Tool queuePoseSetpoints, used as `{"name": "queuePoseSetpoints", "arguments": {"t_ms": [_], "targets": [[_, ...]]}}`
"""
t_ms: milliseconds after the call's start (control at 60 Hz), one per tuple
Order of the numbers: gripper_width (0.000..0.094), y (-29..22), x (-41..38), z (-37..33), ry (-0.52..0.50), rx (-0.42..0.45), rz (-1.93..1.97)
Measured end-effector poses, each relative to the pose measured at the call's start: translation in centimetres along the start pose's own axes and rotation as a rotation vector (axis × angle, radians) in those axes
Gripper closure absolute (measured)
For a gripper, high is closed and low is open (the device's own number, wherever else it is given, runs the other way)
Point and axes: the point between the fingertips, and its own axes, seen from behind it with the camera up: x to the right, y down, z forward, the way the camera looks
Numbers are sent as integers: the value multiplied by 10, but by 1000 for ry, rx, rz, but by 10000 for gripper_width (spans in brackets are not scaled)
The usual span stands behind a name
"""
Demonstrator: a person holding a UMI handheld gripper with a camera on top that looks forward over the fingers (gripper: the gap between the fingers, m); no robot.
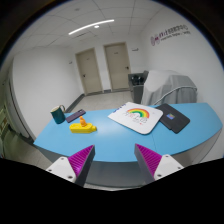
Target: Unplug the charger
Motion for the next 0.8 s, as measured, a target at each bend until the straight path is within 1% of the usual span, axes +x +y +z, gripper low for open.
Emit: {"name": "queuePoseSetpoints", "arguments": {"t_ms": [50, 317, 533, 667, 700, 750, 783, 800], "targets": [[109, -1, -8, 3, -16, 3, -12], [102, -15, -102, 81, -23, 25, -68], [118, -37, -163, 195, 30, 86, -80], [144, -42, -169, 259, 111, 83, -76], [162, -43, -170, 271, 126, 84, -78], [225, -40, -171, 288, 137, 70, -73], [317, -37, -174, 298, 129, 58, -74], [408, -35, -174, 303, 131, 54, -77]]}}
